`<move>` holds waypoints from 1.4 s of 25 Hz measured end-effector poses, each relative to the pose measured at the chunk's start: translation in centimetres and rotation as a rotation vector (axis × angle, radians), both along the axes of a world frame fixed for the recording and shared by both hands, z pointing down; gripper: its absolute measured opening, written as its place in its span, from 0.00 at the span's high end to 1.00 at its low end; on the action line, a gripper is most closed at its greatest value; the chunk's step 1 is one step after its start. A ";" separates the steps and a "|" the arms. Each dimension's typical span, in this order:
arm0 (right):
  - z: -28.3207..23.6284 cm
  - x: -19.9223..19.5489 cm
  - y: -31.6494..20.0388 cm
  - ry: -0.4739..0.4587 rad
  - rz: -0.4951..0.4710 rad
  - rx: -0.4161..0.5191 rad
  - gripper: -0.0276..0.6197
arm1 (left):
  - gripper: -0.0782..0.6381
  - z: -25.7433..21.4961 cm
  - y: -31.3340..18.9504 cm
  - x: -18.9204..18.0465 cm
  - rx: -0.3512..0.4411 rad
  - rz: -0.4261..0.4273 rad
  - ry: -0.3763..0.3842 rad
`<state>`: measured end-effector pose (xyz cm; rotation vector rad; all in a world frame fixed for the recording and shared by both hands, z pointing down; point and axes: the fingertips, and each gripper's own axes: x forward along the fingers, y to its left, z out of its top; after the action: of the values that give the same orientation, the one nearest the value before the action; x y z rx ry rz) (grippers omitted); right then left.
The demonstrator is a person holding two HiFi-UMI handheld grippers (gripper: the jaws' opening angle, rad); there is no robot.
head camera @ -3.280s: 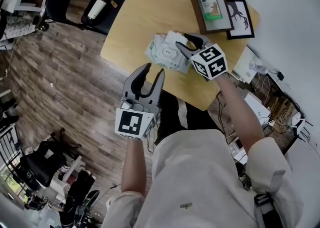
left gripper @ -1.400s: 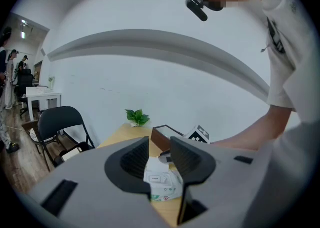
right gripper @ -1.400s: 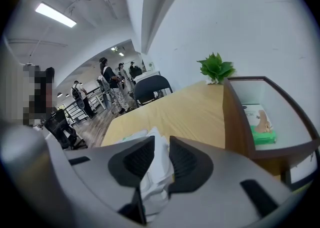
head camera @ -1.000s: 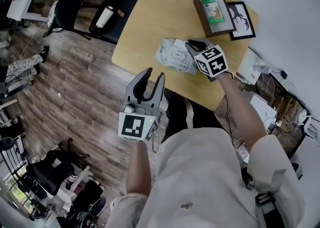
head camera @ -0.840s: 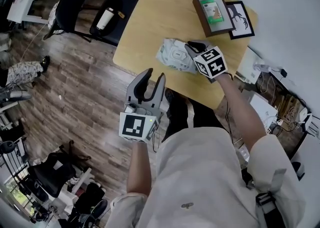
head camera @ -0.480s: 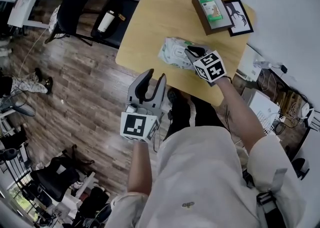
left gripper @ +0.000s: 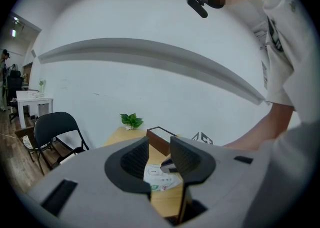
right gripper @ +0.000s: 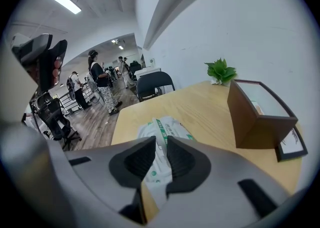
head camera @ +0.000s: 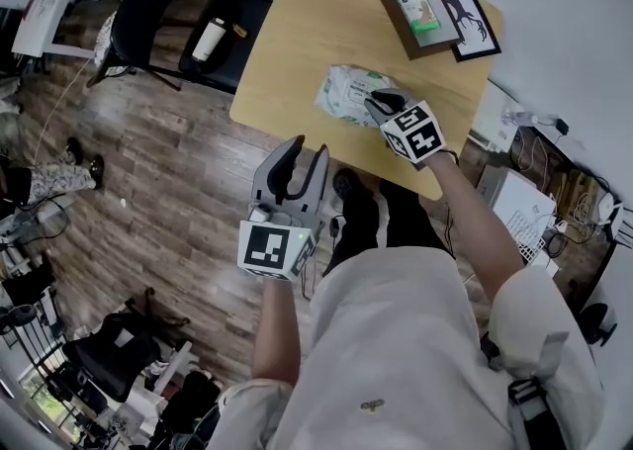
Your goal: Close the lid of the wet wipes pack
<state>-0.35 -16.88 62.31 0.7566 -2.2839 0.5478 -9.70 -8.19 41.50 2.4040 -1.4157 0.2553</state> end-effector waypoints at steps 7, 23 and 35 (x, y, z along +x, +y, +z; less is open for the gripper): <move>1.1 -0.8 0.7 0.034 -0.027 -0.003 0.84 | 0.71 0.6 0.6 -0.6 -0.011 0.008 -0.001; 3.2 -1.5 1.4 0.105 -0.041 -0.013 0.85 | 0.72 1.3 0.4 -0.4 -0.022 0.040 0.004; 4.0 -1.5 1.5 0.186 -0.030 -0.010 0.87 | 0.72 1.3 0.5 -0.6 -0.019 0.043 0.014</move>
<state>-1.82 -15.34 66.31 0.7354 -2.1162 0.4544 -10.31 -7.70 42.82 2.4188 -1.3505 0.2610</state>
